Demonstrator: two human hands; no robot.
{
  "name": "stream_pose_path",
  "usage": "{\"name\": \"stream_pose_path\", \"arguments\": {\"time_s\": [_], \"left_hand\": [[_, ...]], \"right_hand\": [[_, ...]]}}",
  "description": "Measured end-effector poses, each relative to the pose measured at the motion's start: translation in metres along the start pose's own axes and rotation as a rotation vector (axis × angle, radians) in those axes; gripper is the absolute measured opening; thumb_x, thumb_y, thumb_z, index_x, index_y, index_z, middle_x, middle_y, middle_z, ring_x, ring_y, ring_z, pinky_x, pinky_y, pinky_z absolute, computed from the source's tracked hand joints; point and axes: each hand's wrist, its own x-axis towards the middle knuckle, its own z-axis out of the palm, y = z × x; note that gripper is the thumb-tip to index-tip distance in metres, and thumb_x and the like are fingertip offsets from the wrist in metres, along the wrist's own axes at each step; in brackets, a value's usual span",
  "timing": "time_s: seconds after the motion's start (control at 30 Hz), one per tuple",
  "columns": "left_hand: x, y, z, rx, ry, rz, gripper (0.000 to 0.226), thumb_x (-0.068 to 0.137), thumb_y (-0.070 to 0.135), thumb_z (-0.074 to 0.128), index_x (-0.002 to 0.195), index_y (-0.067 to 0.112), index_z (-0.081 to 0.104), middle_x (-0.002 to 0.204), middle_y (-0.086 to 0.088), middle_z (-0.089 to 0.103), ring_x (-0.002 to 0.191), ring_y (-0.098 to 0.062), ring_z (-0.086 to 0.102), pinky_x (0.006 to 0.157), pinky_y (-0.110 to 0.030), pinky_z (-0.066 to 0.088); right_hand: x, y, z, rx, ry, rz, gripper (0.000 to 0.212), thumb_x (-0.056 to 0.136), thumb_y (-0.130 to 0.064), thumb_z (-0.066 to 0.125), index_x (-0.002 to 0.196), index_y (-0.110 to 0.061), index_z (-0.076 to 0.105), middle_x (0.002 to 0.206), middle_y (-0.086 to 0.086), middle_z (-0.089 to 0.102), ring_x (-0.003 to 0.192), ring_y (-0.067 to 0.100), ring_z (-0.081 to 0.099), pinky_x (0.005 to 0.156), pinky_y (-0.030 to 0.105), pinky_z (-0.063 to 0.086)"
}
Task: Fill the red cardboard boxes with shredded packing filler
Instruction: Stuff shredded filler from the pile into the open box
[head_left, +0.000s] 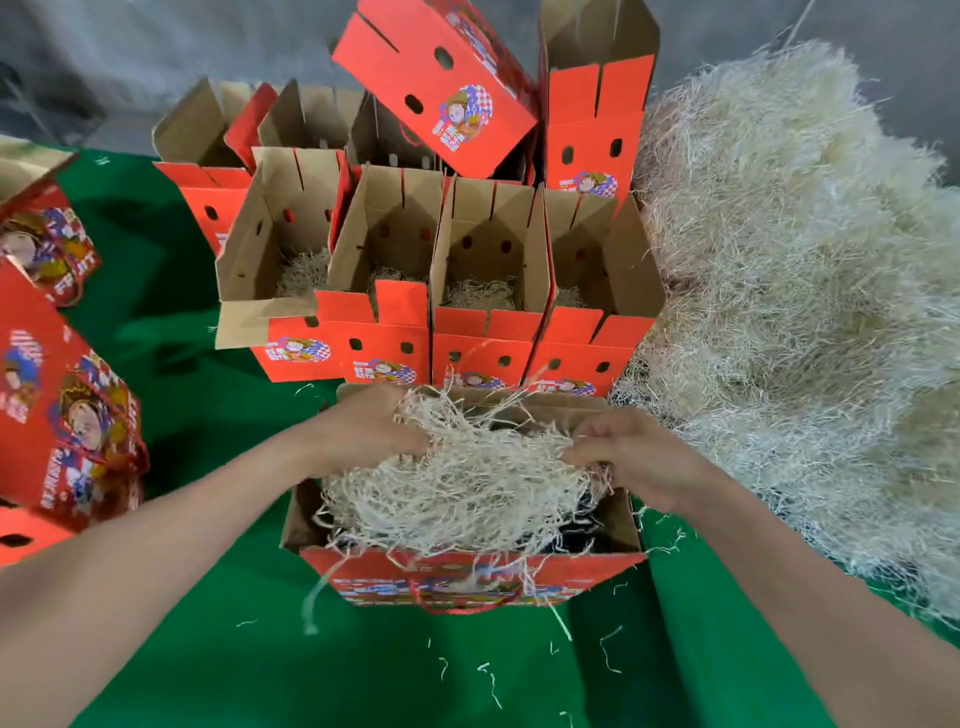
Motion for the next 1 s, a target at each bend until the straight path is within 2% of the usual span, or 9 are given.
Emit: {"name": "stream_pose_path", "arguments": {"time_s": [0.17,0.33,0.43,0.5,0.6,0.73,0.83,0.93,1.0], "left_hand": [[0.0,0.0,-0.005,-0.136,0.024,-0.05,0.072,0.066,0.034,0.071,0.127,0.008,0.043,0.109,-0.005,0.048,0.088,-0.016,0.054,0.071,-0.029,0.047],[-0.001,0.018,0.019,-0.183,-0.153,0.044,0.048,0.076,0.002,0.07,0.119,0.004,0.05,0.112,-0.008,0.062,0.104,-0.021,0.059,0.091,-0.027,0.047],[0.001,0.014,0.02,-0.069,-0.05,0.051,0.026,0.078,0.0,0.064,0.102,0.003,0.054,0.091,-0.011,0.063,0.082,-0.025,0.061,0.065,-0.03,0.047],[0.001,0.004,0.008,-0.033,-0.044,-0.057,0.048,0.078,0.015,0.07,0.119,0.004,0.047,0.098,0.0,0.058,0.085,-0.016,0.055,0.062,-0.025,0.046],[0.007,-0.012,-0.005,-0.024,0.002,-0.126,0.086,0.074,0.031,0.072,0.141,0.007,0.024,0.137,-0.006,0.032,0.106,-0.015,0.036,0.076,-0.021,0.038],[0.009,-0.01,0.002,-0.221,-0.084,-0.136,0.087,0.065,0.034,0.075,0.136,0.009,0.031,0.145,-0.007,0.026,0.119,-0.014,0.034,0.093,-0.024,0.032],[0.009,-0.001,0.016,-0.367,-0.136,-0.103,0.039,0.081,0.017,0.068,0.115,0.023,0.048,0.109,0.011,0.056,0.099,-0.006,0.051,0.081,-0.016,0.041],[0.008,-0.002,0.012,-0.233,-0.103,-0.064,0.033,0.085,0.015,0.065,0.114,0.014,0.048,0.104,0.004,0.056,0.089,0.002,0.056,0.083,-0.014,0.044],[0.006,-0.005,0.003,-0.089,-0.084,-0.076,0.057,0.082,0.033,0.069,0.123,0.005,0.042,0.105,0.002,0.049,0.094,-0.005,0.054,0.076,-0.016,0.046]], "right_hand": [[-0.004,-0.01,0.005,0.247,-0.055,-0.063,0.011,0.077,-0.007,0.066,0.066,-0.005,0.068,0.088,0.028,0.056,0.079,0.018,0.057,0.074,0.04,0.054],[0.005,-0.01,0.039,0.273,-0.125,0.013,0.011,0.091,-0.017,0.054,0.087,-0.017,0.064,0.085,-0.009,0.059,0.075,0.0,0.051,0.061,0.013,0.04],[0.008,-0.012,0.033,0.359,-0.036,0.037,0.03,0.097,-0.012,0.044,0.122,0.002,0.051,0.08,0.0,0.058,0.068,-0.005,0.061,0.059,0.011,0.046],[0.002,-0.013,0.016,0.456,0.016,0.05,0.034,0.094,-0.009,0.043,0.127,0.001,0.048,0.093,0.02,0.065,0.097,0.024,0.065,0.07,0.03,0.056],[-0.001,-0.006,0.002,0.589,0.037,0.126,0.022,0.092,-0.014,0.046,0.111,-0.012,0.056,0.095,-0.002,0.067,0.099,0.032,0.056,0.059,0.039,0.057],[0.001,-0.006,0.013,0.435,-0.106,0.086,0.056,0.077,-0.039,0.067,0.121,-0.009,0.049,0.119,0.006,0.06,0.119,0.027,0.05,0.087,0.049,0.049],[0.004,-0.002,0.037,0.152,-0.229,0.1,0.053,0.072,-0.018,0.076,0.118,-0.02,0.048,0.103,-0.013,0.068,0.103,0.001,0.06,0.087,0.029,0.049],[0.008,0.001,0.035,0.022,-0.13,0.067,0.042,0.079,0.004,0.064,0.113,-0.018,0.05,0.102,-0.007,0.065,0.088,0.003,0.065,0.086,0.023,0.05],[0.006,0.0,0.018,-0.033,-0.059,0.031,0.052,0.081,0.003,0.062,0.123,-0.02,0.041,0.12,-0.007,0.055,0.099,0.001,0.06,0.096,0.021,0.043]]}}
